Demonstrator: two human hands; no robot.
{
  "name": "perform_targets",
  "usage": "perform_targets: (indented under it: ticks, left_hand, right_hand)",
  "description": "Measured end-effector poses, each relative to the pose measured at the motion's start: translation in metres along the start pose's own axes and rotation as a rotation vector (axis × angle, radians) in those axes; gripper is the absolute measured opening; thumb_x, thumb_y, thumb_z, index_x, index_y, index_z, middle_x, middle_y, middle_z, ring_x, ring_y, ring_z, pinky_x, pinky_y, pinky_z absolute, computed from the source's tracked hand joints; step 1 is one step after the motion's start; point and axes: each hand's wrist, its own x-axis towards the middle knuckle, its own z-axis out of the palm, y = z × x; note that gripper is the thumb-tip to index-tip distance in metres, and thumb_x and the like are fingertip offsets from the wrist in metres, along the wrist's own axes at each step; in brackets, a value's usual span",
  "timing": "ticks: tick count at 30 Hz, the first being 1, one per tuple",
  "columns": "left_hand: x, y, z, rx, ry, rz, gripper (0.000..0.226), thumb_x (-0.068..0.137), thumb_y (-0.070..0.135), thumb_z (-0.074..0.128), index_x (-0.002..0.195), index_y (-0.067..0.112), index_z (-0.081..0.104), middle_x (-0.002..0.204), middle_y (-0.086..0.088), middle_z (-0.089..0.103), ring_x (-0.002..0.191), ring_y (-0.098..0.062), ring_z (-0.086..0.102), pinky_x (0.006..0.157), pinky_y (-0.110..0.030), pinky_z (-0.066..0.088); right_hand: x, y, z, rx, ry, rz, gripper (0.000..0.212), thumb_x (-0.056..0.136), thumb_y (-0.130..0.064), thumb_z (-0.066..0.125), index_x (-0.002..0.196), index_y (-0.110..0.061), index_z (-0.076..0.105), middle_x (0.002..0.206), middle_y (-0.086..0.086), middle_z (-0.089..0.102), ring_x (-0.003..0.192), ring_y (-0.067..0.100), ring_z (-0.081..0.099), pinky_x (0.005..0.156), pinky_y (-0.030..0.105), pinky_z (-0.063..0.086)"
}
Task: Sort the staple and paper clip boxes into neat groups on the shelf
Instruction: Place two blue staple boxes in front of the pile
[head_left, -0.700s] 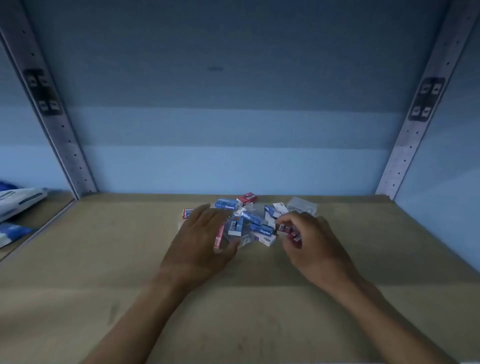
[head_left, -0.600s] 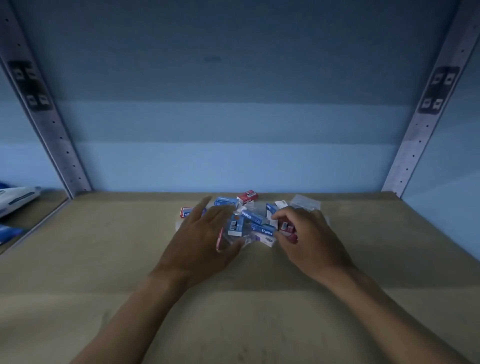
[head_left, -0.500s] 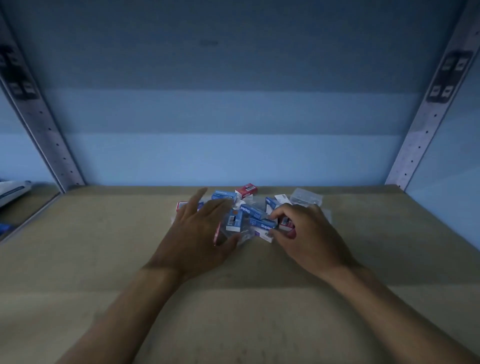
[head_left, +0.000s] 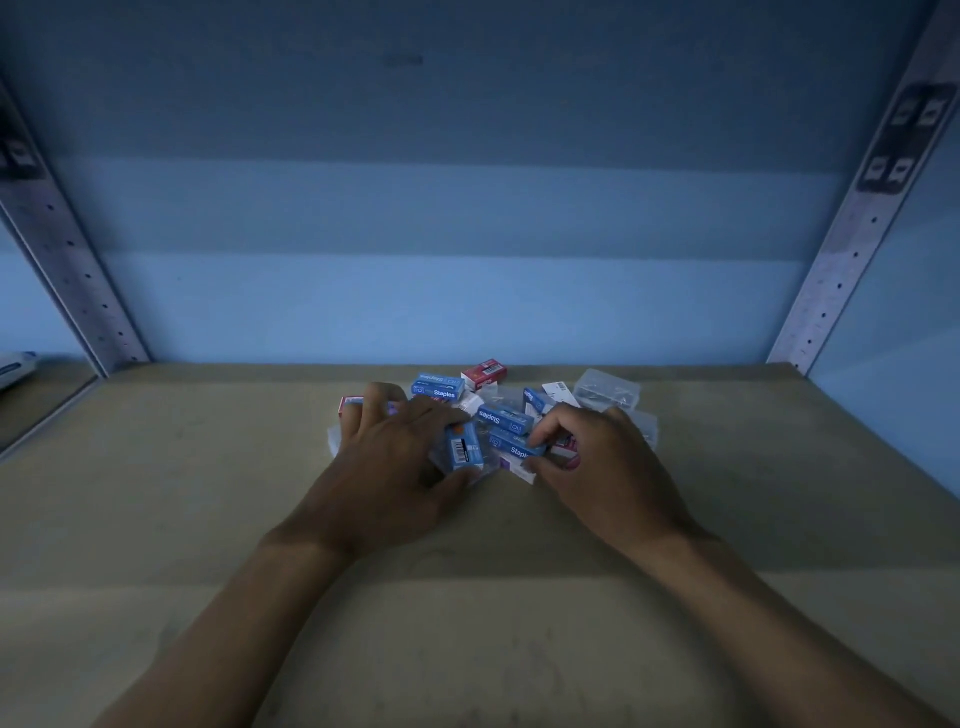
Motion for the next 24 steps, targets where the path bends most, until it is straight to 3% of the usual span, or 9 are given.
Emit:
perform_targets:
  ticks: [3, 5, 7, 11, 14, 17, 20, 24]
  left_hand:
    - [-0.004, 0.001, -0.007, -0.023, 0.045, 0.016, 0.065, 0.075, 0.073, 0.047, 0.13, 0.039, 0.053, 0.127, 0.022, 0.052, 0.114, -0.017, 0.033, 0.087, -0.029, 0.02]
    - [-0.009, 0.003, -0.013, -0.054, 0.08, 0.029, 0.062, 0.072, 0.067, 0.061, 0.127, 0.038, 0.056, 0.122, 0.02, 0.052, 0.11, -0.016, 0.036, 0.083, -0.025, 0.018]
    - [-0.016, 0.006, -0.02, -0.096, 0.084, 0.033, 0.062, 0.067, 0.06, 0.07, 0.124, 0.038, 0.059, 0.119, 0.02, 0.052, 0.107, -0.016, 0.038, 0.086, -0.026, 0.021]
    - [-0.041, 0.016, -0.035, -0.209, 0.016, -0.034, 0.06, 0.064, 0.061, 0.063, 0.12, 0.041, 0.057, 0.118, 0.022, 0.058, 0.111, -0.003, 0.046, 0.097, -0.022, 0.025]
    - [-0.059, 0.028, -0.043, -0.195, -0.042, -0.035, 0.055, 0.069, 0.062, 0.067, 0.119, 0.042, 0.058, 0.111, 0.024, 0.061, 0.096, 0.004, 0.052, 0.098, -0.019, 0.032]
    - [-0.072, 0.039, -0.052, -0.174, -0.096, -0.03, 0.056, 0.067, 0.069, 0.064, 0.113, 0.038, 0.064, 0.101, 0.024, 0.061, 0.081, 0.007, 0.054, 0.089, -0.02, 0.043]
    - [-0.082, 0.048, -0.059, -0.099, -0.117, -0.045, 0.055, 0.065, 0.075, 0.062, 0.101, 0.033, 0.072, 0.088, 0.019, 0.064, 0.075, 0.001, 0.054, 0.076, -0.016, 0.045]
    - [-0.085, 0.056, -0.064, 0.003, -0.203, -0.094, 0.077, 0.055, 0.094, 0.043, 0.081, 0.028, 0.075, 0.071, 0.011, 0.065, 0.071, -0.005, 0.058, 0.067, -0.024, 0.051]
  right_hand:
    - [-0.002, -0.003, -0.007, 0.113, 0.009, 0.033, 0.022, 0.074, -0.016, 0.083, 0.085, -0.029, 0.071, 0.082, -0.019, 0.068, 0.076, -0.004, 0.06, 0.066, 0.006, 0.041]
    - [-0.006, -0.007, -0.012, 0.195, -0.007, 0.075, 0.026, 0.072, -0.008, 0.081, 0.089, -0.025, 0.073, 0.081, -0.014, 0.067, 0.068, -0.011, 0.059, 0.063, 0.003, 0.039]
    - [-0.011, -0.011, -0.019, 0.25, -0.028, 0.116, 0.03, 0.071, -0.005, 0.08, 0.09, -0.028, 0.073, 0.083, -0.012, 0.067, 0.066, -0.005, 0.06, 0.064, 0.006, 0.042]
    - [-0.028, -0.011, -0.033, 0.317, -0.128, 0.138, 0.047, 0.071, 0.004, 0.076, 0.091, -0.037, 0.07, 0.09, -0.005, 0.069, 0.068, 0.003, 0.066, 0.071, 0.02, 0.05]
    - [-0.05, -0.011, -0.048, 0.346, -0.216, 0.093, 0.058, 0.07, 0.011, 0.074, 0.098, -0.039, 0.071, 0.1, -0.003, 0.065, 0.075, 0.015, 0.071, 0.078, 0.03, 0.058]
    - [-0.069, -0.017, -0.065, 0.362, -0.286, 0.09, 0.06, 0.068, 0.012, 0.08, 0.102, -0.037, 0.072, 0.103, 0.0, 0.063, 0.081, 0.021, 0.071, 0.082, 0.034, 0.06]
    - [-0.082, -0.022, -0.079, 0.302, -0.336, 0.093, 0.054, 0.069, 0.008, 0.083, 0.104, -0.033, 0.074, 0.104, -0.002, 0.062, 0.083, 0.015, 0.07, 0.079, 0.026, 0.058]
    - [-0.097, -0.025, -0.084, 0.201, -0.405, 0.055, 0.051, 0.07, 0.007, 0.081, 0.097, -0.036, 0.074, 0.101, -0.008, 0.059, 0.086, 0.008, 0.067, 0.078, 0.028, 0.058]
